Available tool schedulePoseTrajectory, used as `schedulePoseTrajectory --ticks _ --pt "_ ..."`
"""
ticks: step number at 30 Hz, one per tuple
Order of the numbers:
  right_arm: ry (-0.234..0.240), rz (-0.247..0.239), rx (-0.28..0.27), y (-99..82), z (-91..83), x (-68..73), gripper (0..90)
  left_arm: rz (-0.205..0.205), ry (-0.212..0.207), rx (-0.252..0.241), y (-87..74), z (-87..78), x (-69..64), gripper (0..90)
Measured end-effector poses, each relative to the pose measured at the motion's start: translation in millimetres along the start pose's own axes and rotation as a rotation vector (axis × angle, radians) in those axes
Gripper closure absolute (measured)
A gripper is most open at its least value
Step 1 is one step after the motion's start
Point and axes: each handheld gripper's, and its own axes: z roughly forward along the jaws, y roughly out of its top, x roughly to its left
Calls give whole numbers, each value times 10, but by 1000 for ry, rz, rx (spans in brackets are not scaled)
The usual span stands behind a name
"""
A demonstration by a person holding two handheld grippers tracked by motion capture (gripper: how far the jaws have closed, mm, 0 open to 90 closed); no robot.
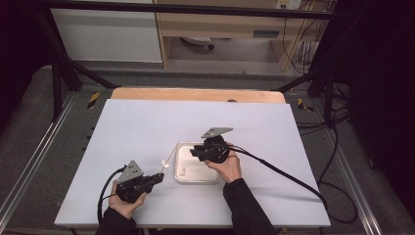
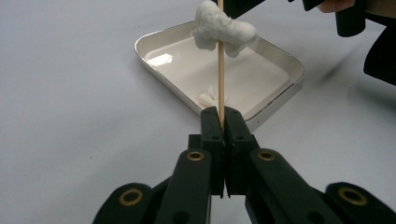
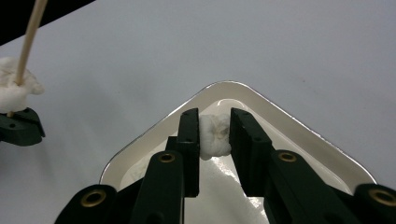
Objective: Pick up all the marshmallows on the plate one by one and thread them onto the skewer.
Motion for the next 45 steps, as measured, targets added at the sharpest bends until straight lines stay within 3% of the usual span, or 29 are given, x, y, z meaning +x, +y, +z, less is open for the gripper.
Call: schedulePoseTrajectory --ticks 16,22,39,45 --pt "102 62 -177 15 -595 -14 750 32 -24 -5 11 27 -78 888" --pt "123 86 -234 80 -741 -16 752 41 -33 0 13 47 -103 888" --pt "249 146 -281 195 -696 55 757 68 -56 -7 24 67 -160 889" --pt "254 151 -273 184 -653 52 757 74 -59 -6 25 74 -168 889"
